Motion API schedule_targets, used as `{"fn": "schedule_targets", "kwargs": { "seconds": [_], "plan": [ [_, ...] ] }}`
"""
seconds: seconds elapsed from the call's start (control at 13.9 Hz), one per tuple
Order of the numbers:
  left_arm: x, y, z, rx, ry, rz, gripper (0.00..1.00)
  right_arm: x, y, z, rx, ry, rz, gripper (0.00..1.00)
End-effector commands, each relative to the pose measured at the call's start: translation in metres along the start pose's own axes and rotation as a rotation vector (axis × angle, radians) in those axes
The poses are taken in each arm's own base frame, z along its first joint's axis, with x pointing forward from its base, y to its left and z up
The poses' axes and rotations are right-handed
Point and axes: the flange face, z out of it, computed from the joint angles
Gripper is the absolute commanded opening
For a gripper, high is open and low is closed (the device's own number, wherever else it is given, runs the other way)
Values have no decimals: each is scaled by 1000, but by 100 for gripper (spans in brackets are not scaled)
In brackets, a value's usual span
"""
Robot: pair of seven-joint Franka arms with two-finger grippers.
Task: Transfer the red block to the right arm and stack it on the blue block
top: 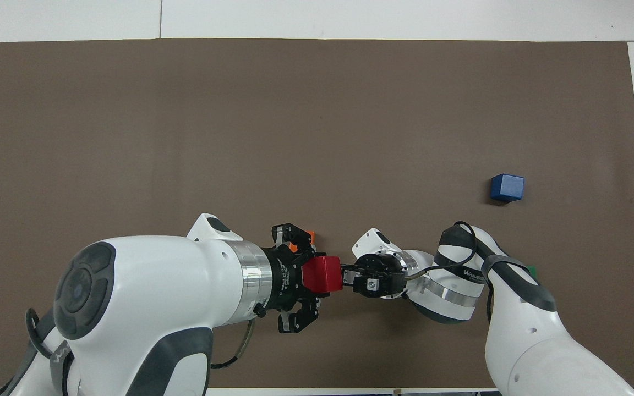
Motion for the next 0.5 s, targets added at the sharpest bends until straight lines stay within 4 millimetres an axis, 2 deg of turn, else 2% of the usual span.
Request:
{"fn": "schedule_targets", "kwargs": {
  "seconds": [0.0, 0.07, 0.14, 0.22, 0.29, 0.36, 0.43],
  "plan": [
    [2, -14, -1, 4, -9, 5, 0, 1, -2, 8, 21, 8, 9, 100],
    [1, -16, 0, 11, -5, 13, 0, 1, -1, 8, 18, 8, 13, 92],
    [2, -19, -1, 14, -2, 49, 0, 1, -1, 8, 15, 9, 11, 80],
    [4, -25, -2, 12, 5, 72, 0, 1, 0, 8, 13, 11, 8, 52],
    [5, -29, -5, 4, 8, 78, 0, 1, -1, 9, 7, 11, 7, 12],
    [7, -31, -5, 5, 9, 79, 0, 2, 0, 8, -2, 15, 9, 0],
    [7, -32, -5, 4, 12, 83, 0, 4, -1, 7, -6, 17, 21, 0]
  ]
}}
